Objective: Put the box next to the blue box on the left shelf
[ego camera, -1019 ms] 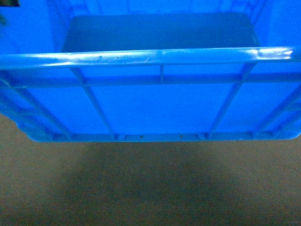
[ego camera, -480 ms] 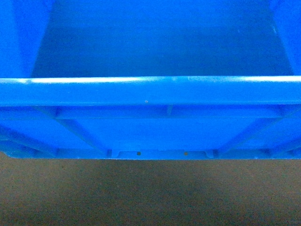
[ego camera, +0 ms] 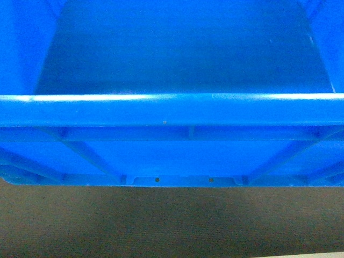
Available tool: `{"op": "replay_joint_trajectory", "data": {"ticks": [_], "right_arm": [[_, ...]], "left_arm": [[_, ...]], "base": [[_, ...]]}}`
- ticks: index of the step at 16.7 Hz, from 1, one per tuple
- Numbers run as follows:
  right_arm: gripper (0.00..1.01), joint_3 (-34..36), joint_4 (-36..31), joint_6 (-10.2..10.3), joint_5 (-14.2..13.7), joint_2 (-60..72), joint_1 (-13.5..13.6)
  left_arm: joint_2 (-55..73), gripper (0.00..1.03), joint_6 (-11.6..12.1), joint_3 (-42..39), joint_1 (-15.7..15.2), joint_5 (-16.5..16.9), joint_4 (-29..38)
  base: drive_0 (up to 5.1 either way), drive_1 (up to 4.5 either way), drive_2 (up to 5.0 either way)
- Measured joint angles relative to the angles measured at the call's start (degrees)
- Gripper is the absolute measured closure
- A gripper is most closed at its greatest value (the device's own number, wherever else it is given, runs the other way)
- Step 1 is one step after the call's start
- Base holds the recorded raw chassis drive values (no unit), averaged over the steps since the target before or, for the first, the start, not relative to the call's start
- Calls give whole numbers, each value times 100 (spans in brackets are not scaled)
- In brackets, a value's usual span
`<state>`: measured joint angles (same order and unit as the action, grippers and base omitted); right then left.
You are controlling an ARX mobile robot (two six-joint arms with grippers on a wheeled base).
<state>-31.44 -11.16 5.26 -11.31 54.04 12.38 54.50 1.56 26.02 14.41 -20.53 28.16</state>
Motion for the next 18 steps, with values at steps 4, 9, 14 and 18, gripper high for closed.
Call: {"op": "replay_joint_trajectory", "data": {"ticks": [4, 9, 14, 18], "right_arm": [[93, 0, 2, -2, -17, -2, 0], [93, 2, 4, 0, -20, -2, 0], [93, 0, 2, -2, -20, -2, 0], [93, 0, 2, -2, -20, -2, 0]], "left_arm": [[0, 84, 2, 0, 0, 4, -9], [0, 84, 2, 0, 0, 7, 2], [0, 84, 2, 0, 0, 4, 0], [0, 84, 4, 0, 0, 7, 0]], "base": [[-139, -139, -139], [-145, -145, -145], [-164, -164, -164], [-158, -158, -158]]}}
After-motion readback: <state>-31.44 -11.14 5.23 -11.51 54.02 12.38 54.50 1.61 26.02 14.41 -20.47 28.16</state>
